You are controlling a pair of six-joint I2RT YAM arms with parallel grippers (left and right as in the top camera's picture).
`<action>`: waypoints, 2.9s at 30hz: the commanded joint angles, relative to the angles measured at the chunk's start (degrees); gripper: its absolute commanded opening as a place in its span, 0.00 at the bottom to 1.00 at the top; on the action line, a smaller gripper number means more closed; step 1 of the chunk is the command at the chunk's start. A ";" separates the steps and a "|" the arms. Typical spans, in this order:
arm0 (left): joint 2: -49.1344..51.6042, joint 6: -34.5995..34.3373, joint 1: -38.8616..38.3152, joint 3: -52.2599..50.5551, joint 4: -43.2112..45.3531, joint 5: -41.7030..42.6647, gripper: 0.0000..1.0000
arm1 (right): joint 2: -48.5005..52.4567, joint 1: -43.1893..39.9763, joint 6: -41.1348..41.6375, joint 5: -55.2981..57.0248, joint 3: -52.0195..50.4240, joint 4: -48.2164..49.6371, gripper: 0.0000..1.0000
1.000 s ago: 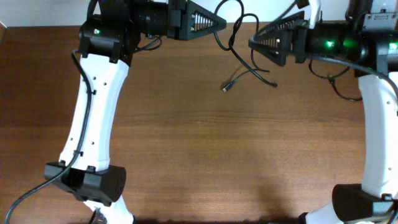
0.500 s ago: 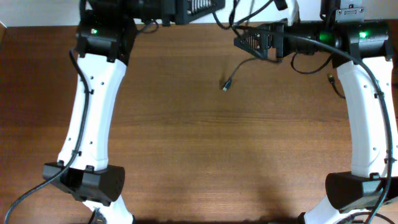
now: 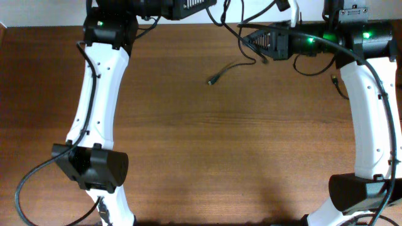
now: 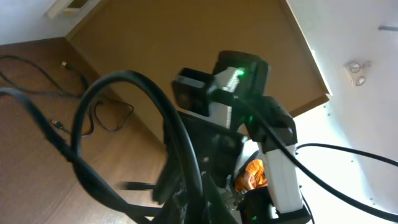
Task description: Untangle cables
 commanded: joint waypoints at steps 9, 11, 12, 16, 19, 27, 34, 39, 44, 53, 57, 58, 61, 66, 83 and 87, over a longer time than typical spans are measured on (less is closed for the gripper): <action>1.99 4.85 -1.84 -0.28 0.11 0.17 0.00 | -2.84 0.26 -0.48 -11.34 0.90 4.52 0.04; 2.12 7.65 -2.08 -0.28 -2.89 -1.27 0.00 | -2.95 0.26 0.61 -15.02 1.14 7.26 0.04; 2.12 10.56 -2.23 -0.28 -6.47 -1.97 0.00 | -2.95 0.24 0.59 -14.69 1.14 7.45 0.04; 2.12 13.97 -3.76 -0.28 -12.17 -0.20 0.00 | -2.95 0.13 0.61 1.03 1.14 7.28 0.04; 2.10 12.92 -4.98 -0.28 -12.13 2.95 0.00 | -2.93 0.13 0.59 10.16 1.11 7.32 0.04; 1.97 12.66 -9.03 -0.09 -11.82 5.16 0.00 | -2.64 0.13 0.61 22.62 1.09 6.99 0.65; 1.97 12.66 -8.66 -0.09 -11.02 2.60 0.00 | -2.25 0.15 0.59 22.62 1.09 4.42 0.34; 1.97 12.66 -8.66 -0.09 -11.08 2.82 0.00 | -2.25 0.13 0.57 22.60 1.09 4.24 0.04; 1.97 12.61 -8.66 -0.09 -11.63 7.45 0.00 | -2.25 -1.49 0.13 22.84 1.09 5.95 0.04; -11.54 8.74 -0.98 -0.09 -16.65 9.66 0.00 | -2.03 -25.51 -4.02 28.63 1.07 4.87 0.04; -13.99 8.17 3.89 -0.13 -16.68 8.74 0.00 | -2.01 -26.53 -4.13 22.91 1.05 1.73 0.04; -13.66 8.17 3.96 -0.39 -16.65 8.15 0.00 | -2.01 -24.55 -4.07 22.93 1.05 1.29 0.04; -12.46 10.16 2.12 -0.39 -16.63 8.39 0.00 | -2.01 -17.31 -3.93 22.95 1.05 1.18 0.04; -11.17 15.15 -1.60 -0.39 -16.63 5.29 0.00 | -2.03 -8.13 -3.50 22.91 1.07 1.18 0.74; -9.27 41.16 -6.58 -0.39 -37.42 -19.82 0.00 | -2.45 2.80 -4.17 22.75 9.62 -0.13 0.82; -9.27 38.64 -6.58 -0.39 -36.98 -13.44 0.00 | -1.79 5.40 -4.17 26.47 9.53 0.39 0.82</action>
